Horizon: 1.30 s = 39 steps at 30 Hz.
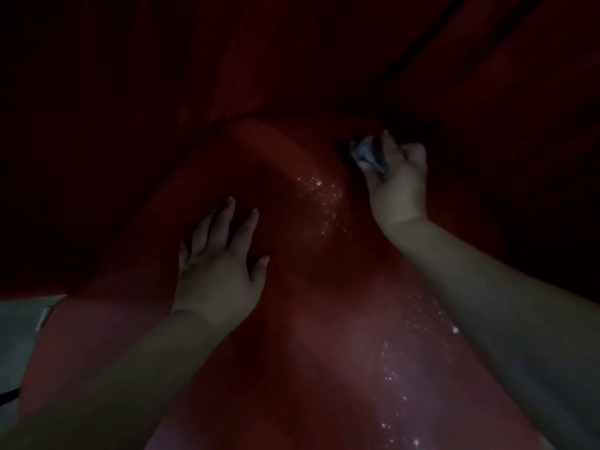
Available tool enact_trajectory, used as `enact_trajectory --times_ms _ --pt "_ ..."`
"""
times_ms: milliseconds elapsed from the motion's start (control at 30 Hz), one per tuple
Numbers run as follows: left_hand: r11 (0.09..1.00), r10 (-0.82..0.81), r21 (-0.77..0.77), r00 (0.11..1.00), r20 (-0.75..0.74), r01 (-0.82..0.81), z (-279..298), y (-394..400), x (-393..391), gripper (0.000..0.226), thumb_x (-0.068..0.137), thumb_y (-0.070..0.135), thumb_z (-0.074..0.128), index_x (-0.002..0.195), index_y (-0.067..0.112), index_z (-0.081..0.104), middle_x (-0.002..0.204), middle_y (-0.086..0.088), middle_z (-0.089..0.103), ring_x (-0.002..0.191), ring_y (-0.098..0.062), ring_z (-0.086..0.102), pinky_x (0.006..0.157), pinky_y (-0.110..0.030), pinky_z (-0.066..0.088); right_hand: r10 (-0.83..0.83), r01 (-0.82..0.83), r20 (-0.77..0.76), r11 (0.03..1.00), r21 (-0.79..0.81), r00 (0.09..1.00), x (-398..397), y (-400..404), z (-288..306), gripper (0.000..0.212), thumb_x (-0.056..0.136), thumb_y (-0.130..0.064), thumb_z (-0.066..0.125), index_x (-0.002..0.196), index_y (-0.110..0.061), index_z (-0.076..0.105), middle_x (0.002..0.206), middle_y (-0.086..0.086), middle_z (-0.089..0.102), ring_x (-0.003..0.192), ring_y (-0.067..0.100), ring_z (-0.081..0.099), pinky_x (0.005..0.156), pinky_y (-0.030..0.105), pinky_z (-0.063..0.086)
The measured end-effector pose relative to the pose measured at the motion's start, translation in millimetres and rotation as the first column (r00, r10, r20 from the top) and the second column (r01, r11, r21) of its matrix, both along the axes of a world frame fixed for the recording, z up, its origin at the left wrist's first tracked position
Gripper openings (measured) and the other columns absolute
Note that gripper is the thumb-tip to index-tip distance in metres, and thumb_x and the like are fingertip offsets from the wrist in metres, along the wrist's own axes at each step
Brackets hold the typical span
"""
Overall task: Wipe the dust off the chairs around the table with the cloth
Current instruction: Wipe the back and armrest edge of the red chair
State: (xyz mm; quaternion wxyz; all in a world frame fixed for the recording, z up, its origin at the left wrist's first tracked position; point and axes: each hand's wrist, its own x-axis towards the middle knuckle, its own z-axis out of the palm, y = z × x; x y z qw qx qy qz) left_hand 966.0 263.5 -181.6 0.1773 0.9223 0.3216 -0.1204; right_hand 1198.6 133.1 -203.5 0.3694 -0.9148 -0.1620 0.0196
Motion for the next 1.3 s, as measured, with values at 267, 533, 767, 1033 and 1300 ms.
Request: enact_trajectory --times_ms 267,533,767,1033,1300 --pt "1.000 -0.020 -0.001 1.000 0.002 0.020 0 0 1 0.071 0.087 0.055 0.042 0.151 0.039 0.015 0.161 0.008 -0.002 0.145 -0.017 0.000 0.112 -0.056 0.017 0.377 -0.360 0.060 0.912 -0.195 0.924 -60 -27 -1 0.049 0.089 -0.036 0.061 0.136 -0.027 0.053 0.109 0.005 0.049 0.099 0.022 0.047 0.090 0.040 0.045" --pt "0.999 -0.040 -0.025 0.999 0.013 0.040 -2 6 -3 0.071 0.087 0.057 0.037 0.150 0.043 0.009 0.160 0.010 -0.007 0.145 -0.015 -0.004 0.114 -0.053 0.014 0.264 -0.260 0.018 0.957 -0.127 0.964 -18 16 6 0.041 0.088 -0.033 0.064 0.128 -0.023 0.062 0.107 0.008 0.046 0.103 0.028 0.048 0.094 0.039 0.043" --pt "0.999 -0.036 -0.025 0.998 0.044 0.037 -6 5 -5 0.070 0.087 0.057 0.037 0.150 0.043 0.010 0.161 0.010 -0.006 0.145 -0.014 -0.004 0.114 -0.051 0.011 0.158 -0.178 -0.142 0.974 -0.141 0.977 -8 11 4 0.053 0.091 -0.039 0.059 0.142 -0.030 0.044 0.122 0.004 0.045 0.114 0.017 0.047 0.100 0.018 0.036" --pt "0.998 -0.049 -0.032 0.998 0.038 0.051 -4 8 -5 0.071 0.087 0.057 0.035 0.150 0.043 0.009 0.161 0.011 -0.008 0.145 -0.014 -0.004 0.114 -0.051 0.012 0.118 -0.175 -0.207 0.944 -0.281 0.971 -1 3 18 0.033 0.073 -0.040 0.076 0.097 -0.020 0.066 0.105 0.009 0.058 0.097 0.031 0.059 0.085 0.041 0.053" --pt "0.997 -0.066 -0.034 0.997 0.046 0.068 -4 10 -7 0.071 0.087 0.058 0.038 0.150 0.044 0.010 0.161 0.011 -0.008 0.145 -0.014 -0.004 0.114 -0.049 0.011 0.313 -0.264 0.073 0.888 -0.376 0.947 -9 10 28 0.050 0.086 -0.053 0.058 0.123 -0.020 0.063 0.112 0.011 0.051 0.104 0.030 0.050 0.082 0.041 0.050"
